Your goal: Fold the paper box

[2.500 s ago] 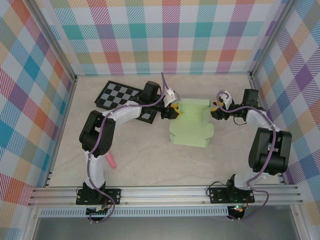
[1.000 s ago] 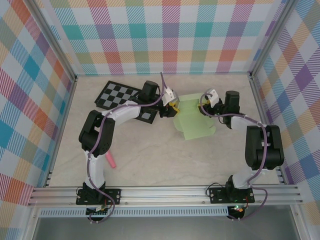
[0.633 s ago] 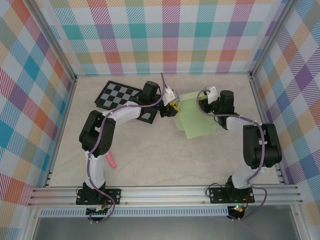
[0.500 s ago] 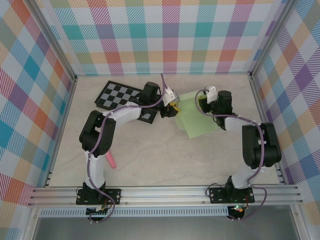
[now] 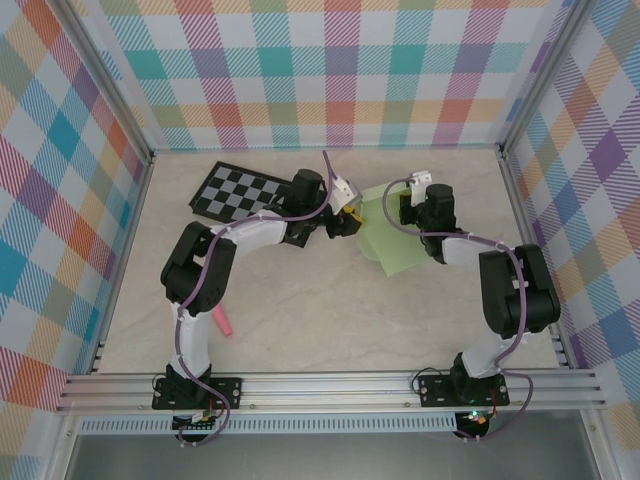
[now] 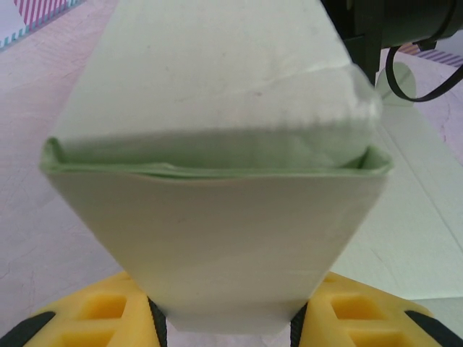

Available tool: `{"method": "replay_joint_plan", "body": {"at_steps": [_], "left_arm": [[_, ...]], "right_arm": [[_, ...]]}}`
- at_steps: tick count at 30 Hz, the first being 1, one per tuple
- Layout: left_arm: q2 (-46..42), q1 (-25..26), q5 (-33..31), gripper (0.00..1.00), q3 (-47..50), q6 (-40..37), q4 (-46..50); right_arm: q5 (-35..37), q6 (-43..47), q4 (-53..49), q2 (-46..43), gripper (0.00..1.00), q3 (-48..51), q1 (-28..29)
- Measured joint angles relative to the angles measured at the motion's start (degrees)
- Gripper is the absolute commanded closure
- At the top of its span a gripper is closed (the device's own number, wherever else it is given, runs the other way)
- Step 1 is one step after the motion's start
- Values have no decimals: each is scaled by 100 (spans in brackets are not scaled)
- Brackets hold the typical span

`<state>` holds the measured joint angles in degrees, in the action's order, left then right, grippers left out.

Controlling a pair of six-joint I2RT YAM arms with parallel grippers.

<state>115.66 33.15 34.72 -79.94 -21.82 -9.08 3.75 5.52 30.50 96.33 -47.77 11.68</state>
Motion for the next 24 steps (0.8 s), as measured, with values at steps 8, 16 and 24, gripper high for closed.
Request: {"method": "replay_joint_plan", "body": {"at_steps": [8, 16, 24], "left_arm": [[-61, 94, -66, 66, 31, 22, -33], [-76, 105, -142, 66, 74, 105, -55], [-79, 138, -232, 67, 76, 184, -166]], "right_arm": [[501, 393, 68, 94, 79, 0, 72], [649, 481, 229, 284, 84, -22, 125], [682, 315, 426, 286, 62, -76, 96]]}}
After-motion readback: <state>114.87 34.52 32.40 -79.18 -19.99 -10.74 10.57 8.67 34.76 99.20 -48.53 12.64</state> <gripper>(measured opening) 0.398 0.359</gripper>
